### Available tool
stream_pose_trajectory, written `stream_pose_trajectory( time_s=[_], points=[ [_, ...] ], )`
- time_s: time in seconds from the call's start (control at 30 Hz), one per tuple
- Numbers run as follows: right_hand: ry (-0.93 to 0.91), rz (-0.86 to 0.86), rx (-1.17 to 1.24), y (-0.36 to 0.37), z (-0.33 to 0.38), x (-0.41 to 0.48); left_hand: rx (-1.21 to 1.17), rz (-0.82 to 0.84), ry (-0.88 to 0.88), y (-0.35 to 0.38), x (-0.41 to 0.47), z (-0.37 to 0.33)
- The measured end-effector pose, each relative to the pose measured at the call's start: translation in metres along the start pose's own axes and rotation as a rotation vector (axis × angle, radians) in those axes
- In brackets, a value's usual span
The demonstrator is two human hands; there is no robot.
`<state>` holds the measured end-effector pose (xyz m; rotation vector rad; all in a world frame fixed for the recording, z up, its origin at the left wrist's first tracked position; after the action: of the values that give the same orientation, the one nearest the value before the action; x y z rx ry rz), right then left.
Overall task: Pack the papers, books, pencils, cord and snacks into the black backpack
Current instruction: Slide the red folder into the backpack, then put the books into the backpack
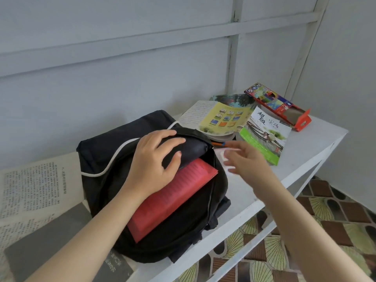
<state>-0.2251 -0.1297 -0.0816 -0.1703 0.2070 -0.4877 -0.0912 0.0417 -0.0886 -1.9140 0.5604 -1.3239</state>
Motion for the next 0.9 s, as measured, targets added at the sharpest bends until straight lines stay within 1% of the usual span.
stream_pose_trajectory(
  time_s=[0.07,0.13,0.27,0.37,0.47,0.53,0.6,0.7,0.77,0.9],
  points=[
    [-0.018,-0.066,-0.165,-0.018,-0.003,0.03,0.002,0.022,-0.058,0.012,0.019,-0.011],
    [-0.015,-0.096,-0.336,-0.034,-0.004,0.059,0.045,0.079,-0.111,0.029,0.035,-0.016],
    [0.035,-0.12,-0.597,-0.06,-0.006,0.113,0.225,0.28,-0.185,0.071,0.055,-0.014],
    [0.096,-0.036,-0.645,-0.07,-0.006,0.146,0.36,0.464,-0.244,0.102,0.055,-0.008],
    [0.124,0.024,-0.735,-0.073,-0.002,0.165,0.367,0.553,-0.327,0.117,0.053,-0.001],
    [0.134,0.041,-0.825,-0.073,0.0,0.171,0.34,0.554,-0.335,0.121,0.053,0.002],
    [0.128,0.063,-0.847,-0.075,0.002,0.176,0.297,0.525,-0.342,0.123,0.054,0.003],
    [0.058,0.071,-0.803,-0.085,0.007,0.178,0.205,0.477,-0.376,0.122,0.056,0.006],
    [-0.005,0.048,-0.755,-0.096,0.012,0.174,0.112,0.443,-0.4,0.12,0.059,0.008],
    [-0.095,-0.037,-0.642,-0.122,0.027,0.162,-0.095,0.294,-0.463,0.113,0.072,0.006]
  ],
)
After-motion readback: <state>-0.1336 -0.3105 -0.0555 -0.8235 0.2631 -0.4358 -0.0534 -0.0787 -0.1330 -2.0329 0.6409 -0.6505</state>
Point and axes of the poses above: each hand's wrist, its own x-axis towards the middle knuckle, its own y-axis out of the palm, z = x × y, the point moved 1 cm from there along x, towards the middle knuckle, and after that the axes turned 11 degrees about z, right-handed, at the moved point
